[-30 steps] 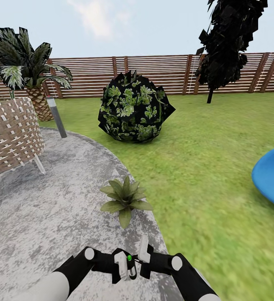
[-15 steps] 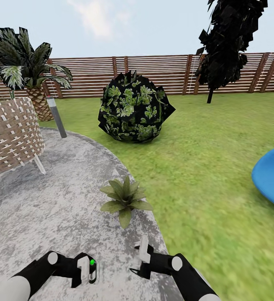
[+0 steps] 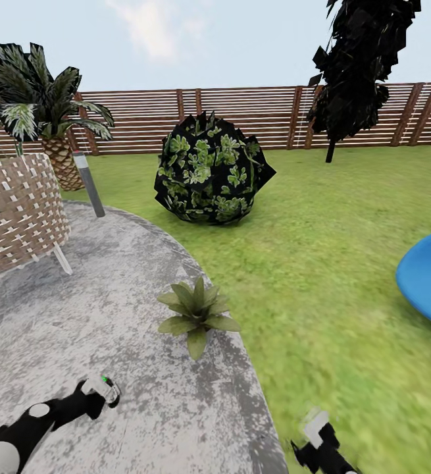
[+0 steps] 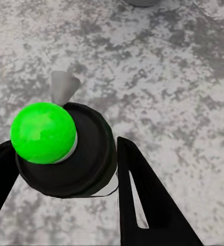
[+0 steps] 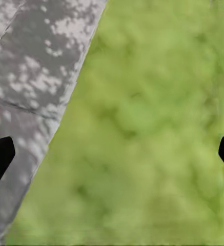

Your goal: Pick up the pesticide atomizer in the garden and spray insectifuge to fully cover both potted plants in the garden.

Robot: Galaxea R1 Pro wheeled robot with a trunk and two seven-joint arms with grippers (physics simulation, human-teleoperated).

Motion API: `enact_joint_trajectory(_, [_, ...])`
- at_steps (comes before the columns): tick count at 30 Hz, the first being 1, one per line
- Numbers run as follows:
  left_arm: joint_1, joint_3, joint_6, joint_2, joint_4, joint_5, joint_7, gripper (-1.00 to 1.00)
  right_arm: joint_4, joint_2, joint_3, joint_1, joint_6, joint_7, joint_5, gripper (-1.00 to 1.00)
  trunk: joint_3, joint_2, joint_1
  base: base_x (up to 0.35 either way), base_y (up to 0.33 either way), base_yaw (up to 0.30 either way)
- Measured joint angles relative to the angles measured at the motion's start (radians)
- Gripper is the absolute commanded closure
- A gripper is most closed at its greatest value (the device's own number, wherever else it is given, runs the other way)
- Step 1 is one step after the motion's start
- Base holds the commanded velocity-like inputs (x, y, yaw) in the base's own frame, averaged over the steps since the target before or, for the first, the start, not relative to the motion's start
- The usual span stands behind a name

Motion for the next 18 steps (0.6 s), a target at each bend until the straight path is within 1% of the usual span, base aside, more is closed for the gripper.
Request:
enact_joint_trajectory(1, [-0.002, 0.019, 0.116, -0.002, -0.006, -0.002, 0.003, 1.0, 0.029, -0.004, -0.064, 0.003, -0.001, -0.084, -0.003, -1.0, 0.0, 0.0, 0.0, 0.0, 0.0, 0.0])
enact_joint_trajectory(2, [-0.004, 0.024, 0.195, -0.002, -0.009, -0.001, 0.002, 1.0, 0.038, -0.005, -0.1, 0.004, -0.001, -0.135, -0.003, -1.0, 0.0, 0.0, 0.0, 0.0, 0.0, 0.0])
enact_joint_trajectory(3, [-0.006, 0.025, 0.277, -0.003, -0.012, -0.004, 0.004, 1.0, 0.044, -0.006, -0.158, 0.005, -0.001, -0.199, -0.004, -1.0, 0.0, 0.0, 0.0, 0.0, 0.0, 0.0])
enact_joint_trajectory(4, [-0.008, 0.025, 0.317, -0.004, -0.014, -0.006, 0.003, 1.0, 0.047, -0.006, -0.198, 0.006, -0.001, -0.234, -0.003, -1.0, 0.0, 0.0, 0.0, 0.0, 0.0, 0.0])
enact_joint_trajectory(5, [-0.01, 0.024, 0.355, -0.008, -0.018, -0.01, 0.004, 1.0, 0.05, -0.006, -0.253, 0.008, -0.002, -0.266, -0.003, -1.0, 0.0, 0.0, 0.0, 0.0, 0.0, 0.0])
enact_joint_trajectory(6, [-0.01, 0.021, 0.38, -0.015, -0.021, -0.013, 0.001, 1.0, 0.052, -0.006, -0.299, 0.018, -0.002, -0.286, -0.003, -1.0, 0.0, 0.0, 0.0, 0.0, 0.0, 0.0])
enact_joint_trajectory(9, [-0.004, 0.017, 0.393, -0.019, -0.023, -0.017, 0.0, 1.0, 0.061, -0.002, -0.326, 0.033, -0.003, -0.298, -0.002, -1.0, 0.0, 0.0, 0.0, 0.0, 0.0, 0.0])
enact_joint_trajectory(12, [-0.002, 0.016, 0.403, -0.019, -0.021, -0.019, 0.0, 1.0, 0.073, 0.003, -0.332, 0.037, -0.004, -0.299, -0.005, -1.0, 0.0, 0.0, 0.0, 0.0, 0.0, 0.0])
enact_joint_trajectory(14, [-0.007, 0.018, 0.436, -0.02, -0.021, -0.019, -0.001, 1.0, 0.075, 0.004, -0.335, 0.037, -0.008, -0.3, -0.015, -1.0, 0.0, 0.0, 0.0, 0.0, 0.0, 0.0])
enact_joint_trajectory(15, [-0.009, 0.019, 0.468, -0.022, -0.021, -0.017, -0.001, 1.0, 0.076, 0.004, -0.336, 0.038, -0.011, -0.3, -0.031, -1.0, 0.0, 0.0, 0.0, 0.0, 0.0, 0.0])
enact_joint_trajectory(16, [-0.013, 0.019, 0.533, -0.026, -0.022, -0.016, -0.002, 1.0, 0.076, 0.004, -0.337, 0.038, -0.017, -0.299, -0.077, -1.0, 0.0, 0.0, 0.0, 0.0, 0.0, 0.0])
enact_joint_trajectory(17, [-0.014, 0.018, 0.575, -0.033, -0.024, -0.014, -0.003, 1.0, 0.077, 0.004, -0.336, 0.038, -0.019, -0.297, -0.115, -1.0, 0.0, 0.0, 0.0, 0.0, 0.0, 0.0])
enact_joint_trajectory(18, [-0.015, 0.017, 0.626, -0.043, -0.028, -0.012, -0.004, 1.0, 0.079, 0.004, -0.336, 0.038, -0.021, -0.292, -0.165, -1.0, 0.0, 0.0, 0.0, 0.0, 0.0, 0.0])
